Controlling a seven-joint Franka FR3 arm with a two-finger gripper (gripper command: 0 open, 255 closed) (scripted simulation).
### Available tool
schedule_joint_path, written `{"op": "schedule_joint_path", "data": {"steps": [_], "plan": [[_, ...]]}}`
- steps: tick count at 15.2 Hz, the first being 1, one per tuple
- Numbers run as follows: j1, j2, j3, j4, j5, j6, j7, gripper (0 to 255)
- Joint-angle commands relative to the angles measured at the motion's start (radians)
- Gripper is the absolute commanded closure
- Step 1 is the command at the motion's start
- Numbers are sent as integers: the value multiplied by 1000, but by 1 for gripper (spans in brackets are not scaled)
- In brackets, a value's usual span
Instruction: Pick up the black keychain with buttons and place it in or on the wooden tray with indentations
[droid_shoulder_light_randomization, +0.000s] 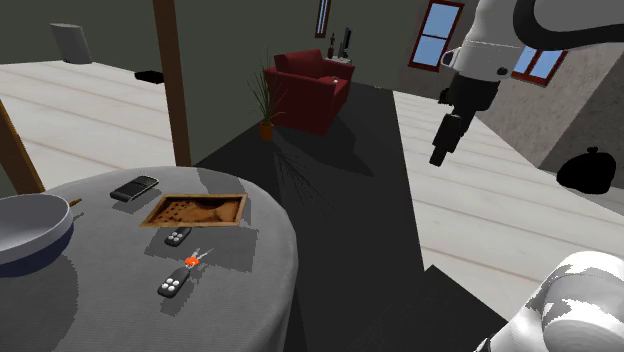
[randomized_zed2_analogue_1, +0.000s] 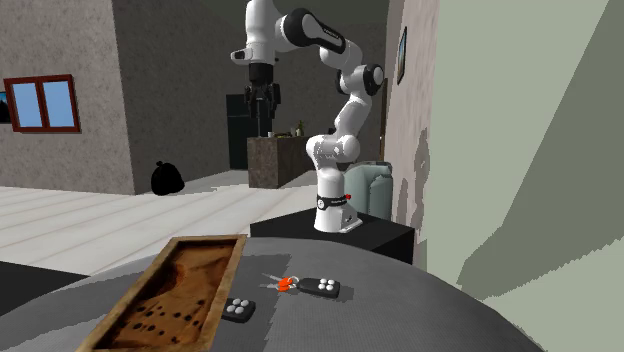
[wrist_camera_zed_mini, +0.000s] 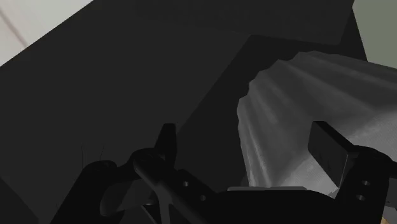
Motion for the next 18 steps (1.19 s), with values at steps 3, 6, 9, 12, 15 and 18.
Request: {"op": "schedule_joint_path", "data": {"steps": [3,6,9,12,15,18], "plan": [[13,16,37,-18,29,34,46,0],[32,51,92,-37,69,88,114,0],[50,97,148,-45,106,145,181,0],[67,154,203,-41,137,203,247,0],[80,221,259,-26,160,261,313,0],[90,299,314,0,173,317,380,0]]}}
